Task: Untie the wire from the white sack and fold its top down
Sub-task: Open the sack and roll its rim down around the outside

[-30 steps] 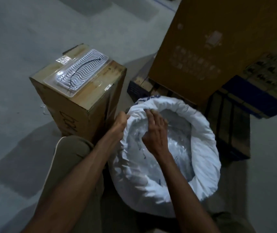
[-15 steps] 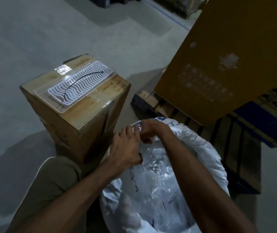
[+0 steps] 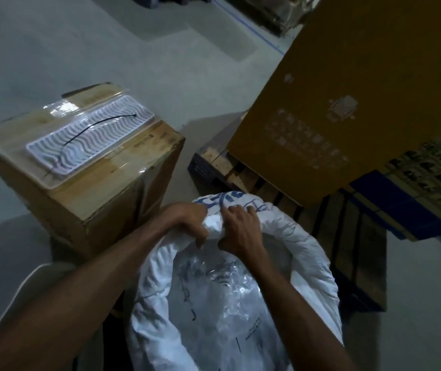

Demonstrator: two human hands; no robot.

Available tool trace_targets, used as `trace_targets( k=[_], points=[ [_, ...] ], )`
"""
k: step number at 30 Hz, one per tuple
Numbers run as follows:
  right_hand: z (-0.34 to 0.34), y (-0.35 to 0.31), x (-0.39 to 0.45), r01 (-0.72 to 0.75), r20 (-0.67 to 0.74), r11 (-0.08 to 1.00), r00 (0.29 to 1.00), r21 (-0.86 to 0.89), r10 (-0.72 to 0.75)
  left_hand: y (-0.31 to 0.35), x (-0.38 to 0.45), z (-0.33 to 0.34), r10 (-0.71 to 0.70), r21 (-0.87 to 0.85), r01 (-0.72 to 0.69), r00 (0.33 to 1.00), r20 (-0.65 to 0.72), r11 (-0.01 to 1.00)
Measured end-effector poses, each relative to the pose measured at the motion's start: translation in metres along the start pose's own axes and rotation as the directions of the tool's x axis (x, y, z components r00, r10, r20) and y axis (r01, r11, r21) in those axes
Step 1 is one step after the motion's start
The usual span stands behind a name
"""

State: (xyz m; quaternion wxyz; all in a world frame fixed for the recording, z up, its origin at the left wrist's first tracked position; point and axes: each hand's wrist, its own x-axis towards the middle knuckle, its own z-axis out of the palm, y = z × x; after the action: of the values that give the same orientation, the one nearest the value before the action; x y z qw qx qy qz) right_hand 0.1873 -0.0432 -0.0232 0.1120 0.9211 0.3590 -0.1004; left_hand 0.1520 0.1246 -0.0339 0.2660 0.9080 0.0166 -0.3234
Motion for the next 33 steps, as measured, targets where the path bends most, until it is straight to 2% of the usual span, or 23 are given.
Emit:
trace_targets(
  k=[2, 4, 6, 7, 9, 12, 15, 17, 19, 21, 24, 26, 28, 30, 33],
  points=[
    [-0.007, 0.001, 0.015, -0.039, 0.091, 0.996, 0.995, 0.086, 0.031, 0.003, -0.002, 0.006, 0.006, 0.085, 0.01, 0.983, -0.181, 0.996],
    [-0.015, 0.001, 0.034, -0.064, 0.283, 0.984, 0.959, 0.165, 0.015, 0.005, -0.001, 0.012, 0.085, 0.11, -0.051, 0.938, -0.337, 0.993],
    [-0.027, 0.004, 0.052, -0.08, 0.465, 0.974, 0.885, 0.21, -0.028, 0.004, 0.004, 0.015, 0.164, 0.044, -0.159, 0.914, -0.372, 0.986],
    [-0.031, 0.008, 0.058, -0.083, 0.496, 0.973, 0.868, 0.214, -0.035, 0.003, 0.006, 0.014, 0.178, 0.005, -0.19, 0.908, -0.379, 0.982],
    [-0.037, 0.018, 0.065, -0.077, 0.431, 0.962, 0.902, 0.26, -0.044, 0.001, 0.007, 0.011, 0.178, -0.019, -0.205, 0.892, -0.415, 0.979],
    [-0.023, 0.035, 0.053, 0.041, 0.076, 0.933, 0.994, 0.356, -0.072, -0.001, 0.009, 0.004, 0.159, -0.003, -0.18, 0.88, -0.447, 0.984],
    [0.001, 0.048, 0.024, 0.218, -0.21, 0.935, 0.964, 0.281, -0.162, -0.003, 0.011, -0.005, 0.14, 0.016, -0.146, 0.909, -0.393, 0.989],
    [0.012, 0.054, 0.009, 0.227, -0.28, 0.947, 0.947, 0.228, -0.16, -0.001, 0.013, -0.007, 0.153, -0.02, -0.168, 0.934, -0.323, 0.986],
    [0.018, 0.053, 0.009, 0.173, -0.268, 0.937, 0.959, 0.302, -0.091, 0.001, 0.012, -0.007, 0.181, -0.131, -0.221, 0.948, -0.262, 0.967],
    [0.012, 0.05, 0.019, 0.097, -0.149, 0.905, 0.988, 0.415, -0.038, 0.003, 0.012, -0.006, 0.201, -0.198, -0.256, 0.945, -0.259, 0.946],
    [-0.005, 0.049, 0.035, 0.061, 0.045, 0.842, 0.994, 0.535, -0.101, 0.004, 0.019, -0.001, 0.167, -0.131, -0.227, 0.918, -0.361, 0.965],
    [-0.014, 0.051, 0.04, 0.071, 0.103, 0.829, 0.983, 0.555, -0.153, 0.005, 0.025, 0.001, 0.132, -0.135, -0.206, 0.897, -0.423, 0.969],
    [-0.013, 0.054, 0.036, 0.057, 0.082, 0.796, 0.988, 0.602, -0.133, 0.006, 0.029, 0.003, 0.073, -0.139, -0.156, 0.879, -0.472, 0.978],
    [-0.004, 0.062, 0.025, 0.038, -0.013, 0.793, 0.999, 0.608, -0.038, 0.007, 0.034, 0.006, -0.01, -0.157, -0.082, 0.862, -0.508, 0.984],
    [0.012, 0.081, 0.0, -0.064, -0.116, 0.936, 0.987, 0.346, 0.111, 0.016, 0.043, 0.014, -0.113, -0.25, -0.021, 0.854, -0.508, 0.968]
  ],
)
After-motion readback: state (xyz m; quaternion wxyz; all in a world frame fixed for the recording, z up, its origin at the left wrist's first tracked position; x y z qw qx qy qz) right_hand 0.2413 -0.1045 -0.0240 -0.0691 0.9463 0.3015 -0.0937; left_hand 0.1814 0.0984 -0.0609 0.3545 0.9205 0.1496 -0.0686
